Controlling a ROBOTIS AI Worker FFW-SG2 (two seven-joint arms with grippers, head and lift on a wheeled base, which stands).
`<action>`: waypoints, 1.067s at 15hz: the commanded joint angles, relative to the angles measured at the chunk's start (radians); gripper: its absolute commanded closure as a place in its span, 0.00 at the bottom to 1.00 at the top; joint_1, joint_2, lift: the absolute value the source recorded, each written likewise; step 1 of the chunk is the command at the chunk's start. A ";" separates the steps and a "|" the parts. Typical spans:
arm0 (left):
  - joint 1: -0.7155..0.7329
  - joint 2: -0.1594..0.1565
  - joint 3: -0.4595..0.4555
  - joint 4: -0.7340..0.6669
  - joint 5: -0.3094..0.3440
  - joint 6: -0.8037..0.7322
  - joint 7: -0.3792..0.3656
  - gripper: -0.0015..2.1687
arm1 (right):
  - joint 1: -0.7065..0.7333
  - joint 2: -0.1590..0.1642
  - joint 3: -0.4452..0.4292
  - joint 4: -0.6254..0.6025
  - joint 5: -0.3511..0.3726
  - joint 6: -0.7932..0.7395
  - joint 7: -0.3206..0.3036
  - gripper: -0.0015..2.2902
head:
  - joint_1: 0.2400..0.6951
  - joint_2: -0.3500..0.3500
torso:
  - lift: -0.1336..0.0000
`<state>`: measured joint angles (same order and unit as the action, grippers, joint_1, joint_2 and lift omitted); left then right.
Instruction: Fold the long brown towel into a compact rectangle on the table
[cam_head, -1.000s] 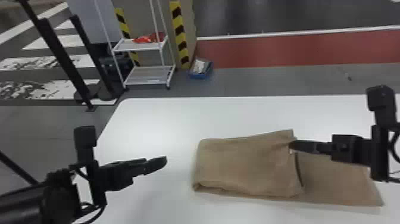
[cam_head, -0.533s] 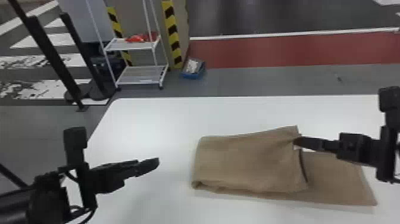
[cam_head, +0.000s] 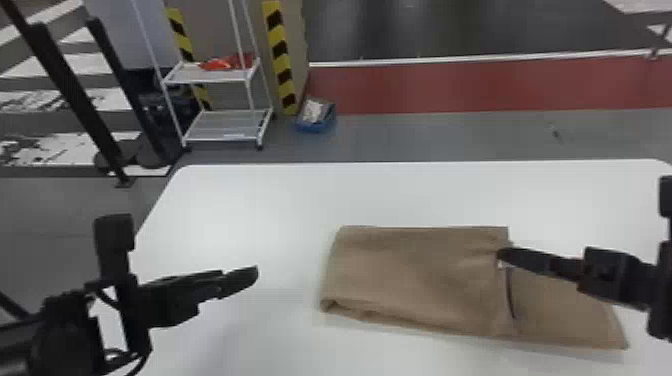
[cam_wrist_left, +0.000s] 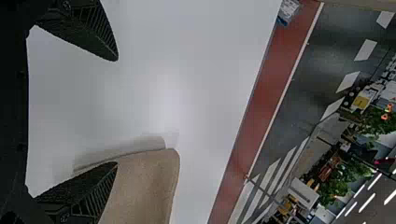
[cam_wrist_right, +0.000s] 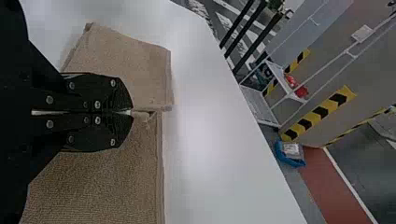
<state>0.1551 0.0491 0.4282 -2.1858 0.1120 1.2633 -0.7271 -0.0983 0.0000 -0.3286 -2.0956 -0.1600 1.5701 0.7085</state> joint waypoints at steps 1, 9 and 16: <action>-0.002 0.000 0.001 0.001 0.000 0.000 0.000 0.04 | 0.006 0.001 -0.076 -0.058 -0.041 0.002 0.002 0.65 | 1.00 0.67 | 0.07; -0.009 0.000 -0.020 0.004 -0.021 0.000 0.000 0.04 | 0.080 0.001 -0.211 -0.003 -0.138 0.002 0.022 0.65 | 1.00 0.60 | 0.07; -0.019 -0.003 -0.048 0.009 -0.038 0.000 0.005 0.04 | 0.080 0.001 -0.343 0.118 -0.185 0.002 0.034 0.65 | 1.00 0.49 | 0.07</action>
<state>0.1378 0.0474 0.3915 -2.1776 0.0806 1.2633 -0.7232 -0.0160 0.0000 -0.6663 -2.0309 -0.3442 1.5701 0.7443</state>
